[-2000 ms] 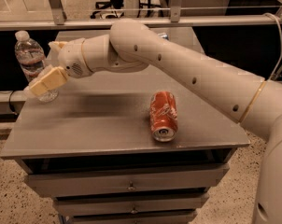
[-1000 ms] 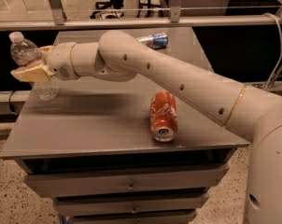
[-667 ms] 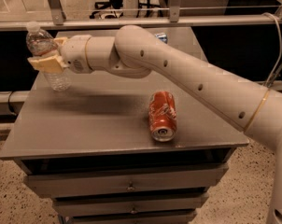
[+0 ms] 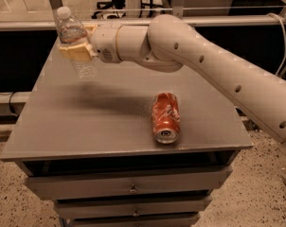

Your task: Move water bottle near redbull can

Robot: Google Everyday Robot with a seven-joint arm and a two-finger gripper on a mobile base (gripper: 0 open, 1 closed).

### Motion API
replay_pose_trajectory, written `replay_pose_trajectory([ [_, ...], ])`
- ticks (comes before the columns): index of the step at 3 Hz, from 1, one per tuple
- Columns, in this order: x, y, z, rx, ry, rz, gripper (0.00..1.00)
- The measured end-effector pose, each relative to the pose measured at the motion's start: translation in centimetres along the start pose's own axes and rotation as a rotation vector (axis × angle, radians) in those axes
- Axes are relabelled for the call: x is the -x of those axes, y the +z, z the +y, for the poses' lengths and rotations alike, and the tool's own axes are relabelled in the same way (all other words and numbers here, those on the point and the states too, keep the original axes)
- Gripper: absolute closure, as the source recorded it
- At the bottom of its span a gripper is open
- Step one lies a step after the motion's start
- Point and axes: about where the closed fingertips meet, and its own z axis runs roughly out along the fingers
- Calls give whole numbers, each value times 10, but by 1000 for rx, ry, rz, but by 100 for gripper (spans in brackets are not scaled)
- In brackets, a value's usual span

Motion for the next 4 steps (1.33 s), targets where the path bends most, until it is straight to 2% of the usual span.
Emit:
replay_pose_trajectory([
  [1, -1, -21, -18, -74, -24, 43, 100],
  [2, 8, -79, -62, -228, -57, 79, 100],
  [3, 12, -137, -103, -355, -63, 73, 100],
  [4, 4, -181, -144, -451, -41, 38, 100],
])
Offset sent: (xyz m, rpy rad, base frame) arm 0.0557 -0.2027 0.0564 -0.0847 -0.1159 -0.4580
